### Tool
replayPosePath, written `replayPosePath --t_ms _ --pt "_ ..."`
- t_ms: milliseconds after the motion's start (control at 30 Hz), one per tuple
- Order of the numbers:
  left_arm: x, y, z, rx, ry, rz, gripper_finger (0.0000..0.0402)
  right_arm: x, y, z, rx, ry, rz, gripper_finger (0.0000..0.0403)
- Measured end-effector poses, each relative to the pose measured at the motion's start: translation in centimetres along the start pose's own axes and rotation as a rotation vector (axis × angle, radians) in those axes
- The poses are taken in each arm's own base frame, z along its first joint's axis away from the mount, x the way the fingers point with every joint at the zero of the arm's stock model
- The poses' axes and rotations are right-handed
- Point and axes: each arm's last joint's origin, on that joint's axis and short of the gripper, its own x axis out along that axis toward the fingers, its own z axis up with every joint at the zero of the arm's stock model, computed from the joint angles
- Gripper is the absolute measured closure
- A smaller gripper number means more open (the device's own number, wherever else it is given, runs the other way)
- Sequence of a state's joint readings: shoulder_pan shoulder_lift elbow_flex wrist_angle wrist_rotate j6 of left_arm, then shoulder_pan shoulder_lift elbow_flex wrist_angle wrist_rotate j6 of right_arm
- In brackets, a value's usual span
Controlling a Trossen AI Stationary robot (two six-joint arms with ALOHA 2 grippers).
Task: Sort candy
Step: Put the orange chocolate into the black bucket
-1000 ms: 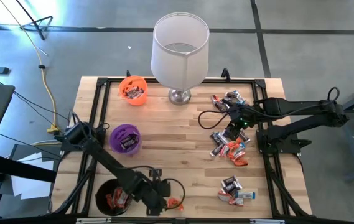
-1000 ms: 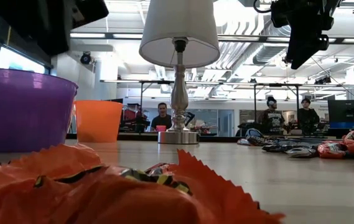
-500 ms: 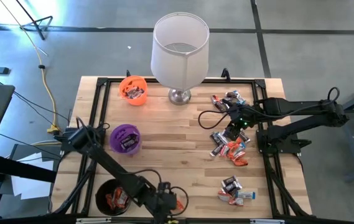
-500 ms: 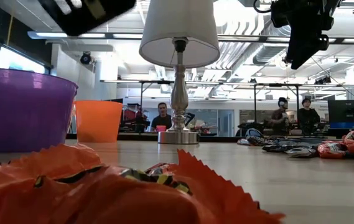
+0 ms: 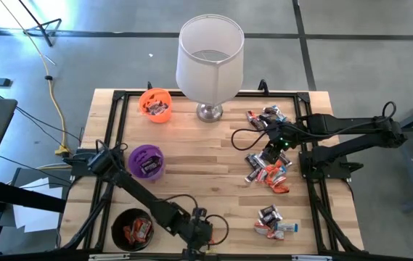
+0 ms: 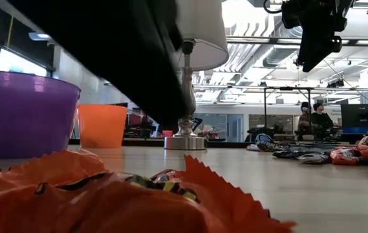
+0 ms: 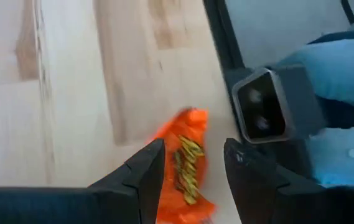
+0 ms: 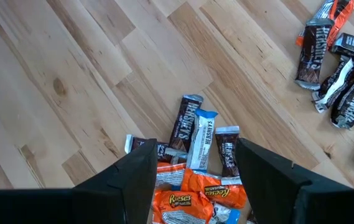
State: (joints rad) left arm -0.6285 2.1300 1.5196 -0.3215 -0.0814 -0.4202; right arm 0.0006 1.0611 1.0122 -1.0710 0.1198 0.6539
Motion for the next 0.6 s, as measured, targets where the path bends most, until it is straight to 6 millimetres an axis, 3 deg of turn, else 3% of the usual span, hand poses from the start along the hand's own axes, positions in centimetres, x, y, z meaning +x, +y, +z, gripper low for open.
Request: replayPosePath --t_ms 333,600 --pt "3.0 1.4 -1.2 -0.029 0.074 -0.011 0.0249 0.0 0.0 0.0 0.0 0.0 0.0 0.0192" --pt "4.1 2.3 -1.8 0.088 0.114 0.035 0.0256 0.0 0.0 0.0 0.0 0.0 0.0 0.0192"
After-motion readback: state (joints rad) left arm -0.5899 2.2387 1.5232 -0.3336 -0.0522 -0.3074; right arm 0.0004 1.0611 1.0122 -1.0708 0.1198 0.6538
